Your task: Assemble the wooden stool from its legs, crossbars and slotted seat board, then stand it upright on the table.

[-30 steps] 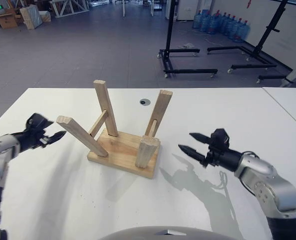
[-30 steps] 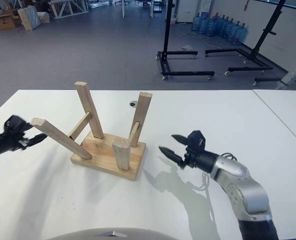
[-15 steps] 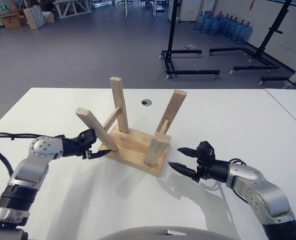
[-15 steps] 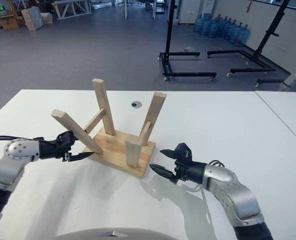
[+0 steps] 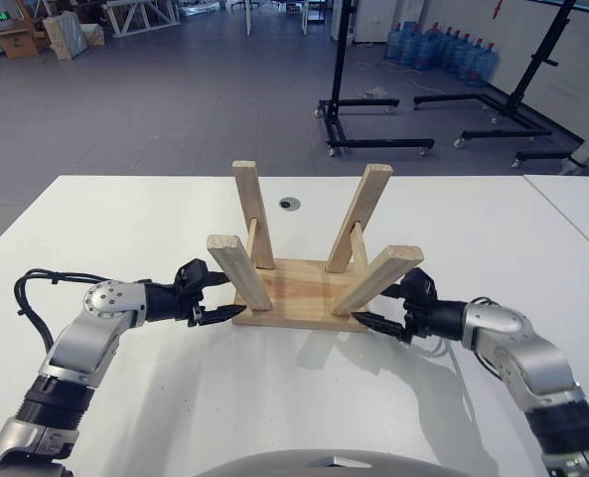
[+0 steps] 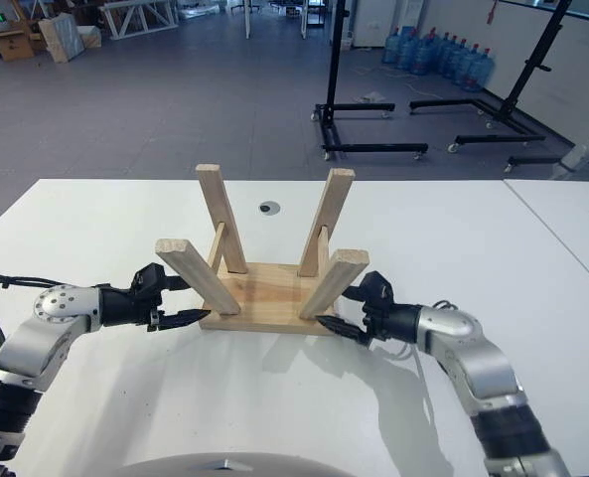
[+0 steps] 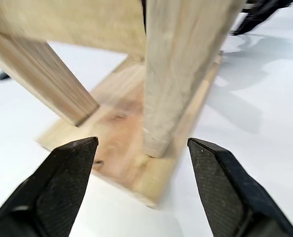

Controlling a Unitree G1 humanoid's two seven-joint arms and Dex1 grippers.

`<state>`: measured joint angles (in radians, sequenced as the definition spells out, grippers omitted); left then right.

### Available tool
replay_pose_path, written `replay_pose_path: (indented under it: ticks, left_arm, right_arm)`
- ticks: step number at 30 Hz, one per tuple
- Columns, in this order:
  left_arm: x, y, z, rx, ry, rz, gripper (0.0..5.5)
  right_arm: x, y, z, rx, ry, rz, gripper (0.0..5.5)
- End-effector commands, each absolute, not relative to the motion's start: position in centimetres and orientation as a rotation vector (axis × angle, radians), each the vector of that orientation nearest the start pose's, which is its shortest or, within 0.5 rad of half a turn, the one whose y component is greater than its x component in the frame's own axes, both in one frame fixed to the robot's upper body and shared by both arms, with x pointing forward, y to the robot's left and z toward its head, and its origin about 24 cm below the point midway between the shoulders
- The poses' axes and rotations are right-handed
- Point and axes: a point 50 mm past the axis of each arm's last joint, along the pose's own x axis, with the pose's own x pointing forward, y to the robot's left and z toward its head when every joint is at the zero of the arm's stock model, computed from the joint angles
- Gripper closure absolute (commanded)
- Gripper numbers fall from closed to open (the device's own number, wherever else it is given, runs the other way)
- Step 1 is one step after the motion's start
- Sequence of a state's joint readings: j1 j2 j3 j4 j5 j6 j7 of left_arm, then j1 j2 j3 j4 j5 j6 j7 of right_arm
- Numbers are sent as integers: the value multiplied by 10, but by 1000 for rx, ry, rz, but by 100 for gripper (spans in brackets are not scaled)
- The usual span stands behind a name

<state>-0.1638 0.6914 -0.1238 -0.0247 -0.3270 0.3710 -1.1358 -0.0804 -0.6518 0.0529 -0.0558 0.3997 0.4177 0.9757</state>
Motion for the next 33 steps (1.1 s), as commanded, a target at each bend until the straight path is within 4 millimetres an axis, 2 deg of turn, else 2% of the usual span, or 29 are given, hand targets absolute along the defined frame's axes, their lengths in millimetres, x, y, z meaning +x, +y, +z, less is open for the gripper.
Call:
replay_pose_path:
  ticks: [1, 6, 9, 14, 19, 23, 29, 31, 33]
  left_arm:
    - [255, 200, 72, 191, 521, -1253, 218]
    - [280, 193, 77, 183, 449, -1191, 218]
    - [280, 189, 79, 167, 439, -1204, 218]
    - [275, 186, 73, 145, 474, -1240, 297]
    - [281, 170, 71, 98, 455, -1256, 366]
    - [271, 169, 72, 36, 490, -1285, 398]
    - [244, 174, 85, -127, 592, -1282, 412]
    - [239, 174, 103, -269, 600, -1257, 419]
    - [237, 173, 118, -404, 604, -1240, 422]
  right_arm:
    - [249, -206, 65, -127, 432, 1086, 144]
    - [251, -198, 59, -107, 447, 1150, 144]
    - [251, -195, 58, -87, 446, 1156, 144]
    - [256, -192, 60, -51, 425, 1137, 235]
    - [255, -191, 56, -32, 440, 1123, 321]
    - [249, -189, 57, 27, 469, 1143, 387]
    - [235, -181, 94, 401, 491, 1207, 401]
    - [233, -181, 114, 589, 475, 1214, 403]
    - [230, -181, 126, 713, 472, 1217, 408]
